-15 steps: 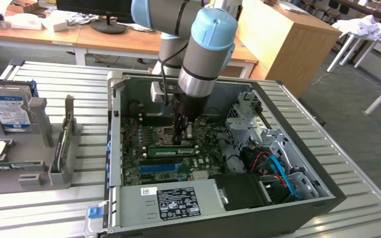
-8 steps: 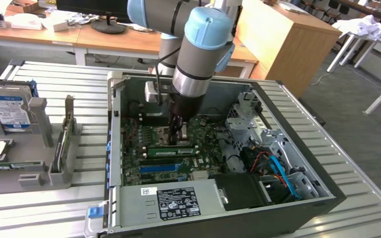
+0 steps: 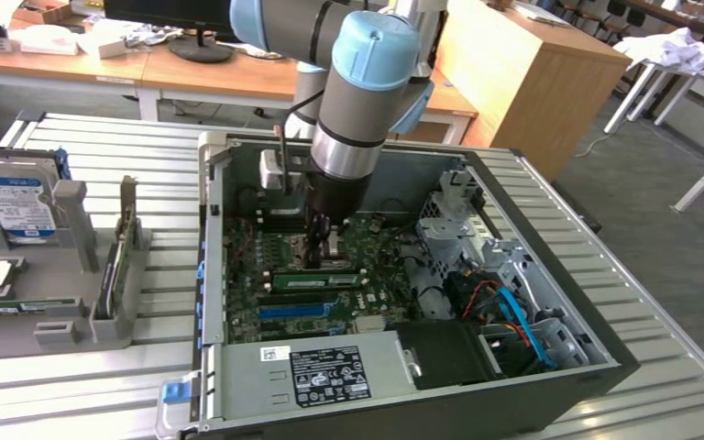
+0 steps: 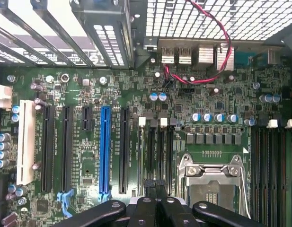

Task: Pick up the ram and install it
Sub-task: 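Press down the ram until it locks into place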

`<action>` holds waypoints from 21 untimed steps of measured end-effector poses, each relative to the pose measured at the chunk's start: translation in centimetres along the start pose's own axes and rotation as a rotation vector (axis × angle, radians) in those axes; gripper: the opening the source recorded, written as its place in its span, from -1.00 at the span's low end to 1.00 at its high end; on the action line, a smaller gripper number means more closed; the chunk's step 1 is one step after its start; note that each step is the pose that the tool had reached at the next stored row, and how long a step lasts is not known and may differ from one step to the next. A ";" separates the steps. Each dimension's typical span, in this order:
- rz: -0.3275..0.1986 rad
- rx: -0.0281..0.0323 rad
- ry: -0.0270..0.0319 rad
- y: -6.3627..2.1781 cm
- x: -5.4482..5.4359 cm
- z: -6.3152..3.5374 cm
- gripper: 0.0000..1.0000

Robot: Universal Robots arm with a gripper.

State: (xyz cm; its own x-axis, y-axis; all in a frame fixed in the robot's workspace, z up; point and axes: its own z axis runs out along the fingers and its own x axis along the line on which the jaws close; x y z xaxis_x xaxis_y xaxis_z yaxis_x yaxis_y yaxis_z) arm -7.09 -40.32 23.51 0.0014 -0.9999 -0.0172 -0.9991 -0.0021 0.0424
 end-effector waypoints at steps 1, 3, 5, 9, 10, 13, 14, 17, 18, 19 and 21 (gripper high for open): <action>0.000 0.0000 0.0000 0.00 0.0 0.00 -0.79; 0.000 0.0000 0.0000 0.00 0.0 0.00 -0.79; 0.000 0.0000 0.0001 0.03 0.0 0.00 -0.79; 0.000 0.0001 0.0000 0.55 0.0 0.02 -0.79; 0.000 0.0001 0.0000 0.56 0.0 0.02 -0.79; 0.000 0.0002 0.0000 0.57 0.0 0.02 -0.79; 0.000 0.0001 0.0001 0.59 0.0 0.02 -0.79; 0.000 0.0001 0.0001 0.74 0.2 0.03 -0.79; 0.000 0.0002 0.0000 0.79 0.2 0.03 -0.79; 0.000 0.0001 0.0001 0.86 0.3 0.03 -0.79; 0.000 0.0002 0.0000 0.90 0.4 0.03 -0.79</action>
State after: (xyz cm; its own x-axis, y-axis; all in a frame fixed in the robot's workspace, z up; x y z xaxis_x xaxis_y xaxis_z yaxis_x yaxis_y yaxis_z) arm -7.99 -40.67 23.51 0.0016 -0.9999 -0.0172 -0.9991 -0.0023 0.0423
